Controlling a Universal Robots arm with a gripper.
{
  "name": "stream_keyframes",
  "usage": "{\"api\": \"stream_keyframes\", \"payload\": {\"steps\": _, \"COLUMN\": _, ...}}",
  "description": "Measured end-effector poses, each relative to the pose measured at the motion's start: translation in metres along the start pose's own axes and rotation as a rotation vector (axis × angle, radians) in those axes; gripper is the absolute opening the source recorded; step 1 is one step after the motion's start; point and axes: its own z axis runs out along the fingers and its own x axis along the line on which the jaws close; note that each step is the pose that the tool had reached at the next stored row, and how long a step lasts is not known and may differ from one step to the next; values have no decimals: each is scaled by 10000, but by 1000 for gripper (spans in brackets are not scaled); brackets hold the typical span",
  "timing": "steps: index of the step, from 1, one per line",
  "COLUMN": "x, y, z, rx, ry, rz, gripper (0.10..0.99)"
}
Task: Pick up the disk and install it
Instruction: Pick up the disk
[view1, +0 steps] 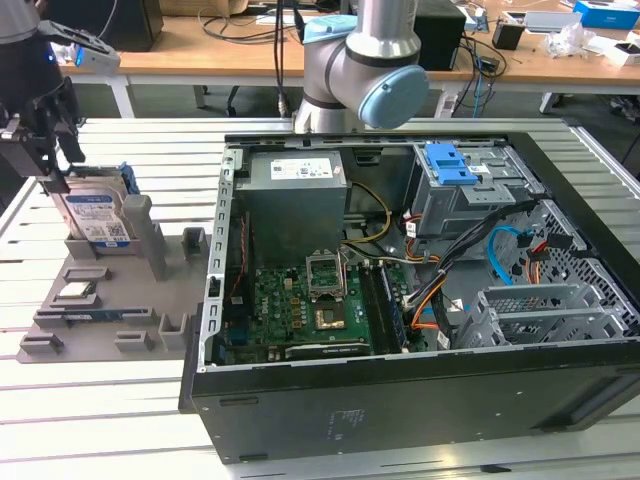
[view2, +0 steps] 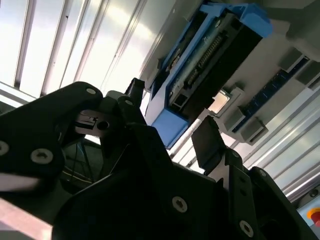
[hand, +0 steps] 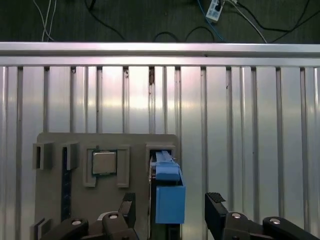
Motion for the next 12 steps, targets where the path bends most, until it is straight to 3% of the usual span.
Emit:
{"api": "stream_keyframes", "payload": {"steps": 7, "x": -26, "y": 1, "z": 119, "rx": 2, "ry": 2, "rz": -24, "gripper": 663}}
{"api": "stream_keyframes", "payload": {"steps": 12, "x": -8, "y": 6, "z": 159, "rx": 2, "ry": 16, "rz": -34, "gripper": 663}}
